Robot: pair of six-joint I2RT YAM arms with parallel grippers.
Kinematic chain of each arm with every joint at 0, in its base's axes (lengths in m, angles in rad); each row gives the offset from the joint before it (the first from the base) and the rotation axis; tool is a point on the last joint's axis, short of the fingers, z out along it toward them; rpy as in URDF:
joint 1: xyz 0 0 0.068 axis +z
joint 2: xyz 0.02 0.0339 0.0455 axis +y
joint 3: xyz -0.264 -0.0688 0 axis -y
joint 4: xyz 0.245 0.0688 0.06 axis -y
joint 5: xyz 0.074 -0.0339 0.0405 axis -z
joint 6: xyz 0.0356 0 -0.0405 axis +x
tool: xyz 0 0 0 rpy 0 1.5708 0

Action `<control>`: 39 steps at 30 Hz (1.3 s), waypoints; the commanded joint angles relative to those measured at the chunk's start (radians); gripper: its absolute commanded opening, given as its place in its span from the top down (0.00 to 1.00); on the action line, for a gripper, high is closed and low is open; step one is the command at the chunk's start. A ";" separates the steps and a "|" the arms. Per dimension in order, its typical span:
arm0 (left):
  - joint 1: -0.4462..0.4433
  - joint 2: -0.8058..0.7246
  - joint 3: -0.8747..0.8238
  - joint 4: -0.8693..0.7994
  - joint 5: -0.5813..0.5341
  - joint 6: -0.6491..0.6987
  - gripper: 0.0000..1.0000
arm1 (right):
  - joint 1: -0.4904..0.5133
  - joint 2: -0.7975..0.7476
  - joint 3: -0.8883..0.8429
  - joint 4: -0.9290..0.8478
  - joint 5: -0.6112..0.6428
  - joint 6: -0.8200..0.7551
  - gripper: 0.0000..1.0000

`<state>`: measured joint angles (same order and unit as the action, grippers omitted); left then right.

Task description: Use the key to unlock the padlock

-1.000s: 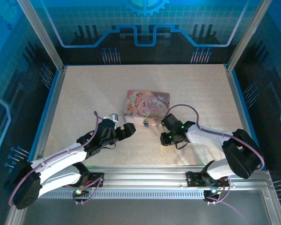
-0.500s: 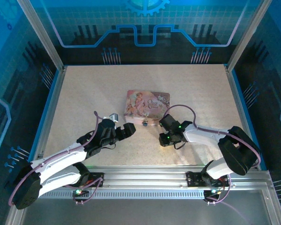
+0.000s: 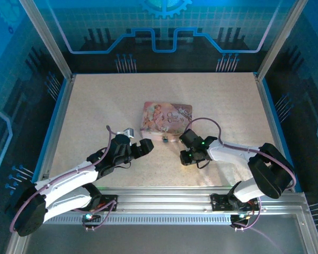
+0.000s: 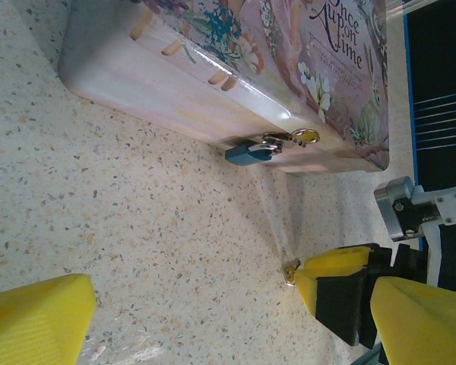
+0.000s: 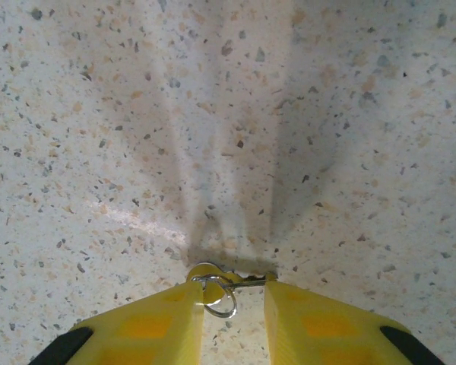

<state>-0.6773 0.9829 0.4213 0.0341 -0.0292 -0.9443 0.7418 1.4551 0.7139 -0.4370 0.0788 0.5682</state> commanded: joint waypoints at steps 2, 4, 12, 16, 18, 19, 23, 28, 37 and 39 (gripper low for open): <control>-0.007 0.004 -0.016 0.015 0.011 -0.007 0.05 | 0.021 0.006 0.027 -0.022 0.017 0.012 0.72; -0.007 0.004 -0.017 0.015 0.011 -0.007 0.05 | 0.022 0.011 0.030 -0.022 0.019 0.012 0.72; -0.007 0.004 -0.018 0.015 0.011 -0.007 0.05 | 0.032 0.040 0.032 -0.008 0.010 0.014 0.73; -0.007 0.003 -0.019 0.015 0.009 -0.006 0.05 | 0.036 0.058 0.036 -0.005 0.009 0.015 0.75; -0.007 0.003 -0.021 0.014 0.008 -0.006 0.05 | 0.039 0.067 0.038 -0.005 0.006 0.015 0.77; -0.006 0.003 -0.021 0.014 0.008 -0.006 0.05 | 0.040 0.072 0.038 -0.005 0.006 0.015 0.78; -0.006 0.004 -0.021 0.014 0.006 -0.004 0.04 | 0.039 0.080 0.040 -0.006 0.002 0.016 0.84; -0.006 0.004 -0.019 0.011 0.004 -0.003 0.05 | 0.039 0.068 0.044 -0.015 0.004 0.004 0.91; -0.007 -0.016 0.001 0.006 0.036 -0.063 0.04 | 0.040 -0.068 0.065 -0.023 0.025 -0.162 1.00; -0.006 -0.019 0.009 0.008 0.052 -0.093 0.04 | 0.041 -0.116 0.068 -0.014 0.021 -0.223 1.00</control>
<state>-0.6773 0.9810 0.4160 0.0341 -0.0147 -0.9836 0.7715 1.4048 0.7544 -0.4435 0.0902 0.4519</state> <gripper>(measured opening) 0.958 0.052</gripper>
